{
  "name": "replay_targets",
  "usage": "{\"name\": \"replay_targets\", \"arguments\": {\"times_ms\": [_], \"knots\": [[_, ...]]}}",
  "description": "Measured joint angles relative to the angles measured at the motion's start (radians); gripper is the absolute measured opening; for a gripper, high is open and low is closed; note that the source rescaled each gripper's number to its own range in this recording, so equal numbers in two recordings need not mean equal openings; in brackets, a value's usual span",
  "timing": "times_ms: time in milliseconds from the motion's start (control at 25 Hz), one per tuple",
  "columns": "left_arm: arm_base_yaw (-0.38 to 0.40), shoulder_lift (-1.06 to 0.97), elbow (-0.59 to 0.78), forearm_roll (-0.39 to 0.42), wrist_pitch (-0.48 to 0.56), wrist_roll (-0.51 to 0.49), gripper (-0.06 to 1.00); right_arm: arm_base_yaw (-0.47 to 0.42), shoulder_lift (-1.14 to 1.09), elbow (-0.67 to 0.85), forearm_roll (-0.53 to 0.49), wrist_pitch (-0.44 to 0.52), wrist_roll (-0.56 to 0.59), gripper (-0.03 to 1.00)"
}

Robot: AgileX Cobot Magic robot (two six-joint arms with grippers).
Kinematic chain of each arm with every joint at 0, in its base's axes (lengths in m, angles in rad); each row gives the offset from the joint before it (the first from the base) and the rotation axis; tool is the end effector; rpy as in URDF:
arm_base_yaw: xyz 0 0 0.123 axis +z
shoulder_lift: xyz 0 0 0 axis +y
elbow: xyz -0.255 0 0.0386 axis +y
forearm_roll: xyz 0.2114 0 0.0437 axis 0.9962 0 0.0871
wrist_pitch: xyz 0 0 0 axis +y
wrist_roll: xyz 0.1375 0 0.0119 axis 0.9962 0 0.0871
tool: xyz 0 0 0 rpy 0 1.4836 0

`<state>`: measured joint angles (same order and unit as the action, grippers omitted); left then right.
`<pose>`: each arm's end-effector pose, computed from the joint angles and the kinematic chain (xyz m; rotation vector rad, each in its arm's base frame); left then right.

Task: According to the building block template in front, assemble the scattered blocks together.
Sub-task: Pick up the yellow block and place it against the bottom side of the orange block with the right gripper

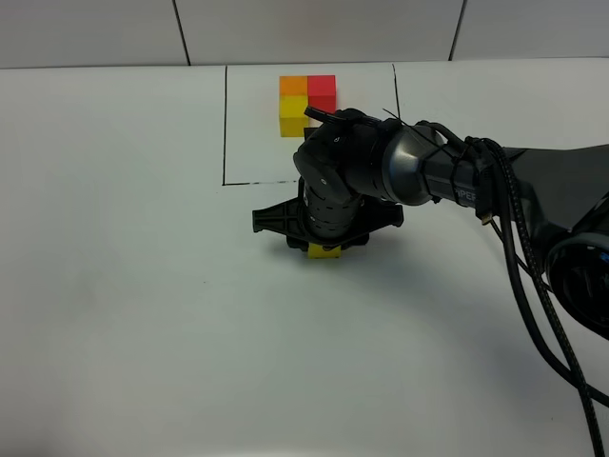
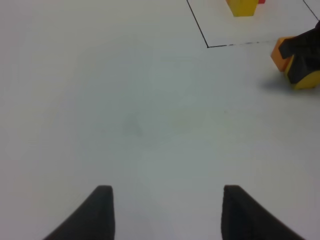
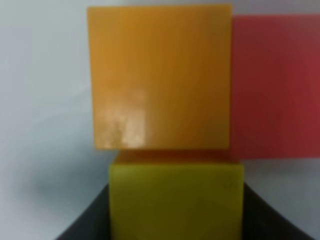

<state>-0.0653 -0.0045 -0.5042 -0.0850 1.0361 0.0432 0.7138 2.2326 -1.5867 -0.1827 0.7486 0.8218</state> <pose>0.0320 -0.0122 0.2430 0.1121 2.0069 -0.1153 0.3279 0.2614 0.0761 -0.0136 2.8523 0.1161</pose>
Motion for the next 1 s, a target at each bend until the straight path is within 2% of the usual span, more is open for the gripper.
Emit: {"name": "replay_targets", "arguments": {"times_ms": [1000], "knots": [[0.0,0.0,0.0,0.0,0.0,0.0,0.09,0.006,0.02,-0.007,-0.012,-0.012,-0.001,0.02]]}}
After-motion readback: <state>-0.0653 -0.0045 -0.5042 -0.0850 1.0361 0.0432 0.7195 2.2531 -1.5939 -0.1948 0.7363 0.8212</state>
